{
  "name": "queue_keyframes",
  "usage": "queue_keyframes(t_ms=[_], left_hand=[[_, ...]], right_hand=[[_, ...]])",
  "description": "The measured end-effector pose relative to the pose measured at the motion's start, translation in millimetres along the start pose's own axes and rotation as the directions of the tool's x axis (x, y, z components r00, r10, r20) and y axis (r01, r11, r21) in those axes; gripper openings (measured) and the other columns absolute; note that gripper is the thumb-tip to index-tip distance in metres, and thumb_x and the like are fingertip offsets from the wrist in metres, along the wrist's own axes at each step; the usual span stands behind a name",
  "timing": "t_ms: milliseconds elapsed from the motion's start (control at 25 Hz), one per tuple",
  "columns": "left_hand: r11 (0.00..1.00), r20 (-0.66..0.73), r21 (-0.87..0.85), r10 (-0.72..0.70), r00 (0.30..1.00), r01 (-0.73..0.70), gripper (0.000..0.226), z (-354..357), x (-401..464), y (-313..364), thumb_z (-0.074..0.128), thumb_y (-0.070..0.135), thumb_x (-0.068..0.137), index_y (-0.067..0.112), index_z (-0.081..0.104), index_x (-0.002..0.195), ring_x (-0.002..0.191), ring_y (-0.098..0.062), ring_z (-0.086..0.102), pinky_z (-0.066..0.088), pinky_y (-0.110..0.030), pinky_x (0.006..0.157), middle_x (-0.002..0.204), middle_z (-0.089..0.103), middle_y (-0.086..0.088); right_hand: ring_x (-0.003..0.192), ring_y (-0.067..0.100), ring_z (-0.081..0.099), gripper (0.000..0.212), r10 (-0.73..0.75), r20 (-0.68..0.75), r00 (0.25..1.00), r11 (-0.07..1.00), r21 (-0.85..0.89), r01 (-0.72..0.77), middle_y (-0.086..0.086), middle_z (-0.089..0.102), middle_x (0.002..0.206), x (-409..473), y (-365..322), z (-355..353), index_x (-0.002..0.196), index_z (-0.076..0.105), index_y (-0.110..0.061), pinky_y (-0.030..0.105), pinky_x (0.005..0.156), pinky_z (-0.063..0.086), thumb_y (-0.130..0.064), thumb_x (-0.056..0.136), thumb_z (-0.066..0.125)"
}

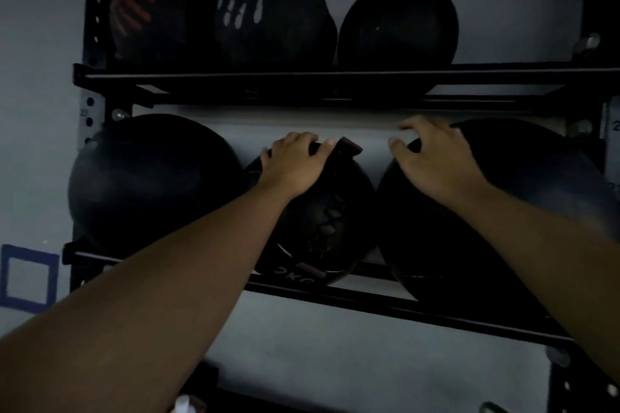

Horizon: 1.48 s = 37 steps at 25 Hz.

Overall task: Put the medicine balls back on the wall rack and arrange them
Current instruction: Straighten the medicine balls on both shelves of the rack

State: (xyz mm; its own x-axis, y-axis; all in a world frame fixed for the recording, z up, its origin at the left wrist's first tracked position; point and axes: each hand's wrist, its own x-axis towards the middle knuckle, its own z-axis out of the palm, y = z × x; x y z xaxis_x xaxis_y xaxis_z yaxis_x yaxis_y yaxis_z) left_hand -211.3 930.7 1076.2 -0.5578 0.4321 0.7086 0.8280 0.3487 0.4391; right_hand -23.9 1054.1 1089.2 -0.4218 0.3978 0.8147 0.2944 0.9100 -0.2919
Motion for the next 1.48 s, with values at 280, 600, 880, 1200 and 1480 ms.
queue_keyframes(t_ms=[280, 600, 880, 1200, 1480], left_hand=[[0.97, 0.15, -0.224, -0.06, 0.987, 0.093, 0.081, -34, 32, -110, 0.035, 0.071, 0.104, 0.022, 0.032, 0.168, 0.161, -0.033, 0.035, 0.033, -0.053, 0.128, 0.176, 0.03, -0.009], [0.876, 0.294, -0.456, -0.017, 0.956, 0.156, 0.075, -10, 75, -125, 0.045, 0.079, 0.096, 0.031, 0.058, 0.152, 0.145, -0.025, 0.055, 0.043, -0.04, 0.115, 0.161, 0.056, 0.001], [0.828, 0.501, -0.385, -0.185, 0.845, 0.409, 0.089, -15, 86, -118, 0.024, 0.077, 0.102, 0.017, 0.044, 0.165, 0.147, -0.038, 0.054, 0.038, -0.047, 0.128, 0.166, 0.05, -0.019], [0.876, 0.072, -0.421, -0.226, 0.971, 0.235, 0.093, 14, 22, -124, 0.026, 0.084, 0.096, 0.024, 0.038, 0.166, 0.157, -0.039, 0.04, 0.032, -0.057, 0.129, 0.17, 0.042, -0.015], [0.881, 0.004, -0.465, -0.098, 0.995, 0.088, 0.07, 13, 36, -128, 0.035, 0.076, 0.099, 0.038, 0.051, 0.156, 0.148, -0.026, 0.052, 0.044, -0.041, 0.115, 0.161, 0.055, -0.001]], right_hand=[[0.16, 0.048, 0.006, 0.095, 0.313, 0.284, 0.906, 0.935, 0.075, -0.346, 0.013, -0.002, 0.177, -37, -97, 123, 0.166, 0.007, -0.042, 0.068, 0.125, 0.019, -0.086, 0.088, 0.039], [0.158, 0.056, -0.013, 0.105, 0.413, 0.16, 0.897, 0.91, -0.042, -0.411, 0.018, -0.023, 0.174, -33, -108, 166, 0.165, -0.016, -0.043, 0.076, 0.122, 0.005, -0.089, 0.085, 0.035], [0.155, 0.048, 0.025, 0.093, 0.261, 0.433, 0.863, 0.965, -0.105, -0.24, 0.012, 0.014, 0.172, 55, -67, 128, 0.165, 0.006, -0.052, 0.058, 0.127, 0.025, -0.09, 0.085, 0.036], [0.143, 0.045, 0.043, 0.074, 0.141, 0.23, 0.963, 0.99, -0.053, -0.132, 0.015, 0.039, 0.158, 52, -57, 135, 0.159, 0.033, -0.043, 0.053, 0.115, 0.039, -0.079, 0.094, 0.037], [0.159, 0.044, 0.02, 0.081, 0.086, -0.01, 0.996, 0.968, -0.235, -0.086, 0.014, 0.027, 0.172, 5, -80, 171, 0.165, 0.026, -0.035, 0.068, 0.124, 0.014, -0.077, 0.097, 0.019]])
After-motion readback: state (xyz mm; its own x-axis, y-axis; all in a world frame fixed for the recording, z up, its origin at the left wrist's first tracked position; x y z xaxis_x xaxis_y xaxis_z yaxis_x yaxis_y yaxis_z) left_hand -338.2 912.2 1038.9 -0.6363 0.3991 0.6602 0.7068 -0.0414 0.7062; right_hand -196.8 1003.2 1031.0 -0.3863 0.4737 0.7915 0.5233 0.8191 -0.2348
